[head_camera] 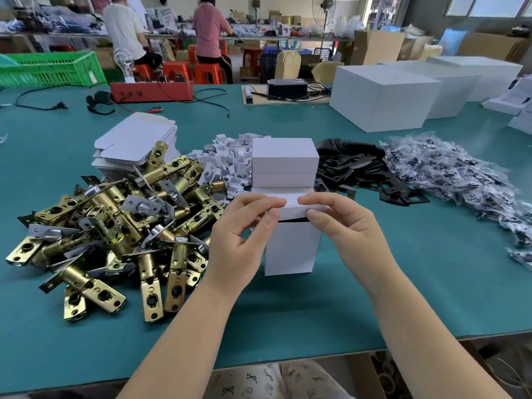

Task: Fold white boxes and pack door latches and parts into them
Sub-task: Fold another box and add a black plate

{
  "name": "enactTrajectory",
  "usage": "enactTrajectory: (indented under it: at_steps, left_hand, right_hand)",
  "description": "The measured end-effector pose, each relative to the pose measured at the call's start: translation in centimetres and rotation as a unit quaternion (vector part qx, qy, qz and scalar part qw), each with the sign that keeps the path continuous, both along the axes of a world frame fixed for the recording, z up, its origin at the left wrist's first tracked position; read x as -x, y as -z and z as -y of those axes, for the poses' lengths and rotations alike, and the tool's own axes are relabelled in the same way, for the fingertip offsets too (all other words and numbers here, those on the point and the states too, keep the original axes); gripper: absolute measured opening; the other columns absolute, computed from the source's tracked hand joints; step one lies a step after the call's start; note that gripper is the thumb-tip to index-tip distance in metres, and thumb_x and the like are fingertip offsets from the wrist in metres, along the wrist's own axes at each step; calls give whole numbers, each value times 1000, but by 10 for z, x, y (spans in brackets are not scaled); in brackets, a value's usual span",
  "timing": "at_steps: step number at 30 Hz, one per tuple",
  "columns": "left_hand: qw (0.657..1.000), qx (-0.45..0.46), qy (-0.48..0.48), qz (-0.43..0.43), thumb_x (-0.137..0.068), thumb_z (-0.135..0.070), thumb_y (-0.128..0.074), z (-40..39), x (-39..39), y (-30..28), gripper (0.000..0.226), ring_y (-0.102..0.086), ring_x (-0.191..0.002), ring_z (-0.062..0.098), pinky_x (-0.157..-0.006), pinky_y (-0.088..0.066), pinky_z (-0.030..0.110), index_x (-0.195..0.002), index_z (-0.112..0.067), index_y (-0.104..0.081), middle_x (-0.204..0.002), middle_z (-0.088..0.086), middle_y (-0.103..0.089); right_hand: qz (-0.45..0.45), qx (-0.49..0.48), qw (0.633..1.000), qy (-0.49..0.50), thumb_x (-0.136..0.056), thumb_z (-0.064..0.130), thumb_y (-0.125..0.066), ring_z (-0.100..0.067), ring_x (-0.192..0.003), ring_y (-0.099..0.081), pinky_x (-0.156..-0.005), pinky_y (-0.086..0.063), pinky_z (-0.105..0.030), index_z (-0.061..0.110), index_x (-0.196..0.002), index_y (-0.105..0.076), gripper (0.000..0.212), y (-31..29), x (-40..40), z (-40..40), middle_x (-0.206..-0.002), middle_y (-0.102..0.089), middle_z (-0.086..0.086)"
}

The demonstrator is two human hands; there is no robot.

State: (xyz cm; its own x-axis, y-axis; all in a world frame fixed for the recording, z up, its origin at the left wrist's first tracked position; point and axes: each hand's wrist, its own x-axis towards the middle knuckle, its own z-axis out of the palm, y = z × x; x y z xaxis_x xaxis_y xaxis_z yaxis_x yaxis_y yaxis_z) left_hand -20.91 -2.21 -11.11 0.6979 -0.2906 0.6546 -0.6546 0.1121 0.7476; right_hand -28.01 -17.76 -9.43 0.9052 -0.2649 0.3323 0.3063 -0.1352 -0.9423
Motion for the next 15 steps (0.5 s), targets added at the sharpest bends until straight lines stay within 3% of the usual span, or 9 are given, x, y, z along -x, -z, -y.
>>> enactTrajectory:
  at_steps: [6,12,15]
  left_hand:
    - [999,-30,-7,14,-92,-25,-55,-5,-2,1,18,-63,-100,14,-84,-51,23,-103,-29,-68,-106,-1,-65]
    - [998,-40,5,56,-94,-19,-54,-6,0,1,20,-62,-96,11,-83,-49,20,-110,-22,-66,-110,5,-63]
    - [998,-43,13,52,-90,-21,-60,-9,-1,2,16,-61,-102,9,-83,-49,17,-99,-27,-72,-112,-3,-62]
  right_hand:
    - [53,55,997,29,-91,17,-53,2,-101,-60,-83,-43,-9,27,-91,-69,19,5,-2,-3,-101,-68,18]
    - [83,117,988,56,-86,16,-60,1,-111,-56,-85,-46,-14,31,-98,-65,21,15,-2,-4,-116,-61,10]
    - [103,189,974,70,-82,15,-66,-5,-116,-52,-88,-49,-19,32,-105,-61,29,22,2,-1,-124,-53,2]
